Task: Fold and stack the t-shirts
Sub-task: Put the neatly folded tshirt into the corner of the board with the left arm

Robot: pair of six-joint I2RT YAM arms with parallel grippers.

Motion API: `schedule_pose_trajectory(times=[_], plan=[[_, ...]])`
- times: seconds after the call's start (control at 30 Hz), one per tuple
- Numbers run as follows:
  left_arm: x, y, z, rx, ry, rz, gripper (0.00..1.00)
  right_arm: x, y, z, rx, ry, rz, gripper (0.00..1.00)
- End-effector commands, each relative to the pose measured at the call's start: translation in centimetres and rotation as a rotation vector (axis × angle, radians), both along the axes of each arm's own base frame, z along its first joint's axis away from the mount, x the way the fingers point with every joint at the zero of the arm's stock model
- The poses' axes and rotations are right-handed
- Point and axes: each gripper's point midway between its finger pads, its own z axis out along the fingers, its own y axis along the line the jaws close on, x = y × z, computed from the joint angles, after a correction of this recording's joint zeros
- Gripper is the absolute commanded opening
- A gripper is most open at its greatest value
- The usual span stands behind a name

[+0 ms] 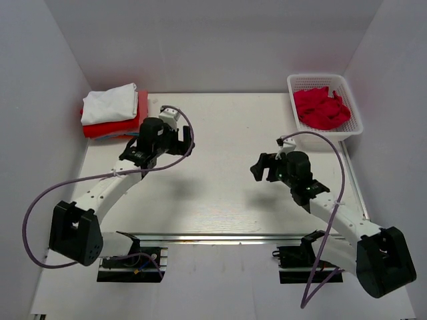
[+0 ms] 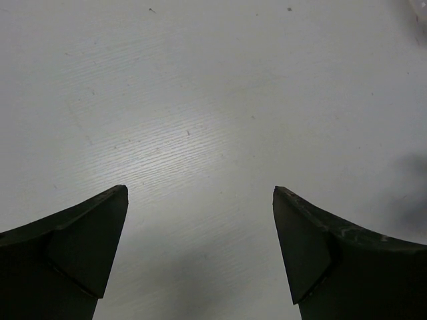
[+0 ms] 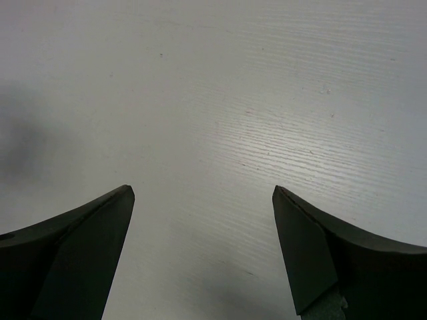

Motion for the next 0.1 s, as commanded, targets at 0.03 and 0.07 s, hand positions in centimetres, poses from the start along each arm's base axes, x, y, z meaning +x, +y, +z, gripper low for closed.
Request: schedule_pose_trajectory(times=[0.03,0.07], plan=[[-0.2,0.5,2.17,0.004,-0.093,0.027,1.0,1.22,0.71,2.8,0.059,-0.119,0.005,0.9],[0.0,0.88,2.16,0.014,-0.098,0.049,1.0,1.07,1.23,3.02,0.07,-0.123,0.036,0.9]])
